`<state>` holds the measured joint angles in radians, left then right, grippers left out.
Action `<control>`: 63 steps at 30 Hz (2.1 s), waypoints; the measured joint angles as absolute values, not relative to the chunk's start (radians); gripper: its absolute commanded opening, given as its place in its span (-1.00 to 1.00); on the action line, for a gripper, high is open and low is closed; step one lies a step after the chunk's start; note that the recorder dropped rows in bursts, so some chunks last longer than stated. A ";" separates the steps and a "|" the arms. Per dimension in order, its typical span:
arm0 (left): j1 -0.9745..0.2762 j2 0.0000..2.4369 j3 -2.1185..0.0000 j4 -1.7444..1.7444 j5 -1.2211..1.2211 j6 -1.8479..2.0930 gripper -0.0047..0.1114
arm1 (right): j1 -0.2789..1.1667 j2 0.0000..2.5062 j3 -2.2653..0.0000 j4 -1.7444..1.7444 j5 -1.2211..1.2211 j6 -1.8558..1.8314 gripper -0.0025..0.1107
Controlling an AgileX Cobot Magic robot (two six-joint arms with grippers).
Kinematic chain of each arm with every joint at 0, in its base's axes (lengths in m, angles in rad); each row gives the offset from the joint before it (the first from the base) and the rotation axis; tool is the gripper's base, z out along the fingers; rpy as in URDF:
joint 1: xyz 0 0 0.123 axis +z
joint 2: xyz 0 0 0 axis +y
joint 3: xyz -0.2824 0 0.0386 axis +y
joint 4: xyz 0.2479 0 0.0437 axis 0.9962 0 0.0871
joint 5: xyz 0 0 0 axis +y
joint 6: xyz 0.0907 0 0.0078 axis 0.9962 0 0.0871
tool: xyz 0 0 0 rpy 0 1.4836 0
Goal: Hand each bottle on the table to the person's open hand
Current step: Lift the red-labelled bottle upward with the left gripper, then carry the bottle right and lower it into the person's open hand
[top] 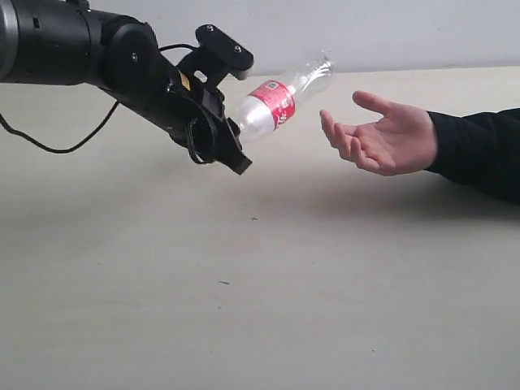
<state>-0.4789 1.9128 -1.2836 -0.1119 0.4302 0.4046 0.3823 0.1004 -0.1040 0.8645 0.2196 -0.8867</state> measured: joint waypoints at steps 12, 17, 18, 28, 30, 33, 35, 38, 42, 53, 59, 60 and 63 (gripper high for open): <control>-0.480 1.581 -1.102 0.019 0.459 -0.126 -0.92 | 0.382 0.100 -0.104 0.865 0.220 -0.887 -0.96; -0.526 1.465 -1.002 0.019 0.403 -0.289 -0.92 | 0.382 0.100 -0.104 0.865 0.220 -0.887 -0.96; -0.543 1.443 -0.986 0.019 0.390 -0.316 -0.92 | 0.382 0.100 -0.104 0.865 0.220 -0.887 -0.96; -0.731 1.345 -0.827 0.019 0.127 -0.634 -0.92 | 0.382 0.100 -0.104 0.865 0.220 -0.887 -0.96; -0.761 1.345 -0.807 0.019 0.061 -0.683 -0.92 | 0.382 0.100 -0.104 0.865 0.220 -0.887 -0.96; -0.805 1.347 -0.790 0.019 -0.039 -0.746 -0.92 | 0.382 0.100 -0.104 0.865 0.220 -0.887 -0.96; -0.835 1.355 -0.784 0.000 -0.099 -0.767 -0.92 | 0.382 0.100 -0.104 0.865 0.220 -0.887 -0.96; -0.876 1.383 -0.782 -0.049 -0.164 -0.765 -0.92 | 0.382 0.100 -0.104 0.865 0.220 -0.887 -0.96; -0.920 1.430 -0.782 -0.225 -0.217 -0.615 -0.92 | 0.382 0.100 -0.104 0.865 0.220 -0.887 -0.96; -1.110 1.598 -0.874 -1.179 -0.438 0.245 -0.92 | 0.382 0.100 -0.104 0.865 0.220 -0.887 -0.96; -1.189 1.689 -1.038 -1.488 -0.580 0.550 -0.92 | 0.382 0.100 -0.104 0.865 0.220 -0.887 -0.96; -1.192 1.708 -1.063 -1.521 -0.582 0.590 -0.92 | 0.382 0.100 -0.104 0.865 0.220 -0.887 -0.96; -1.195 1.769 -1.156 -1.625 -0.590 0.726 -0.92 | 0.382 0.100 -0.104 0.865 0.220 -0.887 -0.96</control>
<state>-1.1946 1.7694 -1.1560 -1.6254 -0.5903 0.7265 0.3823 0.1004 -0.1040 0.8645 0.2196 -0.8867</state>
